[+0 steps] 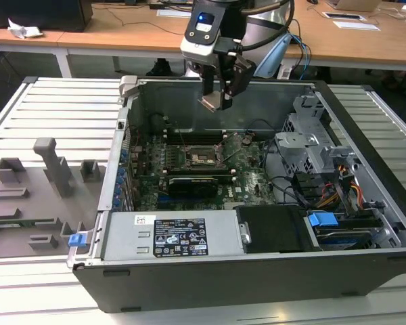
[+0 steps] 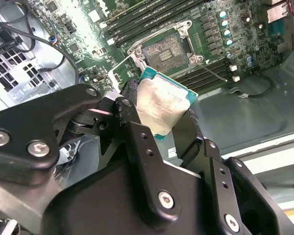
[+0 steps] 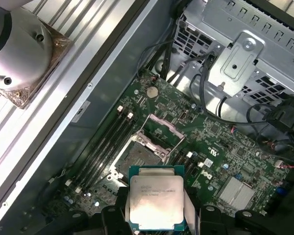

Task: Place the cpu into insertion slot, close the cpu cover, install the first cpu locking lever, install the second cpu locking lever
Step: 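Place the cpu into insertion slot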

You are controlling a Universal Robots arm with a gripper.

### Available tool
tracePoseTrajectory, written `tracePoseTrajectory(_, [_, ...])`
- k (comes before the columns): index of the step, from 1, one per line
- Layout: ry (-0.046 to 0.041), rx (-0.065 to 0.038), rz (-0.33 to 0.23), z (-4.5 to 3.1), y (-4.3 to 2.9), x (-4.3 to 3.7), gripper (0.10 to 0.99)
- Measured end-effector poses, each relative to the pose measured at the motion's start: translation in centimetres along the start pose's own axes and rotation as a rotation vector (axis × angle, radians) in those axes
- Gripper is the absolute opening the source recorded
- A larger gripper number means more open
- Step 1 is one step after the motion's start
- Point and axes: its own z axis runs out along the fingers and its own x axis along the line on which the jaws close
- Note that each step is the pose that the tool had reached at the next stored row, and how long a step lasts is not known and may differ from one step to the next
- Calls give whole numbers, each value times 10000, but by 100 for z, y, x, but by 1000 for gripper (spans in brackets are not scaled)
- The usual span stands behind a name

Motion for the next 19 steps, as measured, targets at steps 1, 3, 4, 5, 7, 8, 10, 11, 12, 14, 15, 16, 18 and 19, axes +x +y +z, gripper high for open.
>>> tracePoseTrajectory(1, [-6,-2,68,0,0,0,529])
tracePoseTrajectory(3, [-19,-3,210,0,0,0,529])
tracePoseTrajectory(4, [-30,-6,332,0,0,0,529])
tracePoseTrajectory(5, [-40,-8,451,0,0,0,529])
tracePoseTrajectory(7, [-60,-13,670,1,0,0,529])
tracePoseTrajectory(8, [-68,-14,759,1,0,0,529])
tracePoseTrajectory(10, [-78,-16,870,1,0,0,529])
tracePoseTrajectory(11, [-83,-18,925,1,0,0,529])
tracePoseTrajectory(12, [-99,-21,1106,2,0,0,529])
tracePoseTrajectory(14, [-116,-24,1291,2,0,0,529])
tracePoseTrajectory(15, [-128,-27,1426,2,0,0,529])
tracePoseTrajectory(16, [-132,-28,1480,2,0,0,529])
tracePoseTrajectory(18, [-146,-31,1630,2,0,0,529])
tracePoseTrajectory(19, [-157,-33,1753,2,0,0,529])
